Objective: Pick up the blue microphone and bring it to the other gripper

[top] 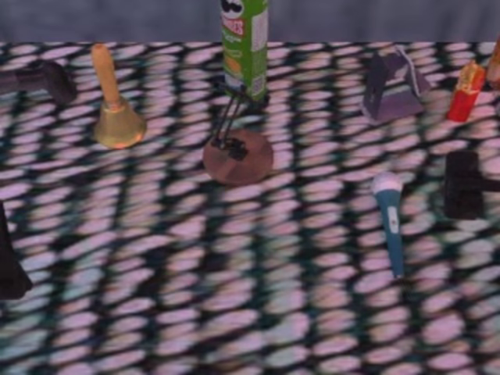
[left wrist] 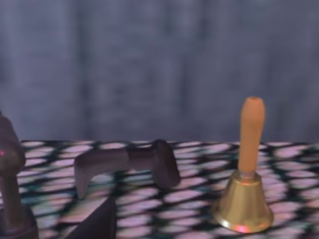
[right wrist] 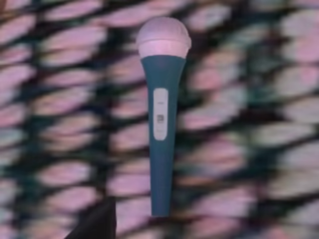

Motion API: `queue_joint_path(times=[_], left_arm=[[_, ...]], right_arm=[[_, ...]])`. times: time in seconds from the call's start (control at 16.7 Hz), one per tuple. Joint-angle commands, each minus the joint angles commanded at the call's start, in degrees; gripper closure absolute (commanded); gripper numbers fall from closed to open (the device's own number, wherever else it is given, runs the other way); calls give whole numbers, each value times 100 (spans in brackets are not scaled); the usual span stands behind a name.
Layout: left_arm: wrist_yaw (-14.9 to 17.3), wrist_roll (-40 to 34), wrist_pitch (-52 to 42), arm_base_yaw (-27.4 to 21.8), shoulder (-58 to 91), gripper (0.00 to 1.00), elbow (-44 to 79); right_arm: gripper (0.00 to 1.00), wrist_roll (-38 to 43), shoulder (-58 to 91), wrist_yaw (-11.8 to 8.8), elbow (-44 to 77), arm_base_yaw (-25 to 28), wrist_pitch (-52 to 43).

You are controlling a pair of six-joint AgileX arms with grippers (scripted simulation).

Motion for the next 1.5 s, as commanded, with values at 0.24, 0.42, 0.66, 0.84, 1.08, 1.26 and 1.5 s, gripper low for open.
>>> queue_joint_path(times=[0.24, 0.42, 0.66, 0.84, 1.08, 1.26, 1.5], left_arm=[[0, 0, 0, 0, 0, 0, 0], [0, 0, 0, 0, 0, 0, 0], [0, 0, 0, 0, 0, 0, 0], [0, 0, 0, 0, 0, 0, 0], [0, 0, 0, 0, 0, 0, 0], [0, 0, 0, 0, 0, 0, 0], [0, 0, 0, 0, 0, 0, 0]], right_arm=[[0, 521, 2048, 37, 1311, 472, -867], [0, 806, 3117, 72, 2017, 735, -1388], [0, 995, 3775, 104, 2469, 908, -1757], [0, 1002, 3798, 106, 2485, 915, -1771], [0, 988, 3852, 102, 2432, 888, -1667], [0, 973, 4211, 106, 2255, 882, -1130], [0, 959, 4853, 108, 1925, 856, -126]])
